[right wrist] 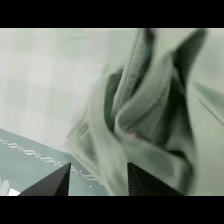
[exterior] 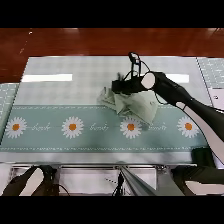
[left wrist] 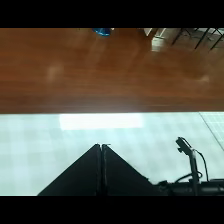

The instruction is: Fold the shirts.

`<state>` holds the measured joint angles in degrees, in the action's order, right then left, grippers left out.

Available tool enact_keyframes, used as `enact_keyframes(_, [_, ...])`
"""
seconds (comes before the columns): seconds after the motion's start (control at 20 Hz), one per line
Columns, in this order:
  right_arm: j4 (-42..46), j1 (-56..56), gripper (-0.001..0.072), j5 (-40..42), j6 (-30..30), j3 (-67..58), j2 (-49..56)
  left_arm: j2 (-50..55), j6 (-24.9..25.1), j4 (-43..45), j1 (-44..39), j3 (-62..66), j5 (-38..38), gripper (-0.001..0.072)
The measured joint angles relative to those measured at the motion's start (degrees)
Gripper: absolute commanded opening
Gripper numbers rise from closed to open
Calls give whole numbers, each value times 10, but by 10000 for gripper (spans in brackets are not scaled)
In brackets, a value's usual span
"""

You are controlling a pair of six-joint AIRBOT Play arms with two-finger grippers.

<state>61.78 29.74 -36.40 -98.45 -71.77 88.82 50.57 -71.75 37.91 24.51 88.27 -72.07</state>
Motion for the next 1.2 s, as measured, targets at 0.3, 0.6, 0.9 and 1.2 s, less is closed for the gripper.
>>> enact_keyframes(0.3, [68,-44,446,-82,25,0,-46,-1,1,39,4,-48,-3,20])
enact_keyframes(0.6, [272,-251,537,-329,47,30,-170,0,1,47,4,-74,-2,20])
enact_keyframes(0.9, [58,-440,588,-336,99,243,-256,0,1,49,4,-78,0,20])
enact_keyframes(1.2, [-187,-377,587,-145,151,402,-256,0,1,50,4,-78,0,20])
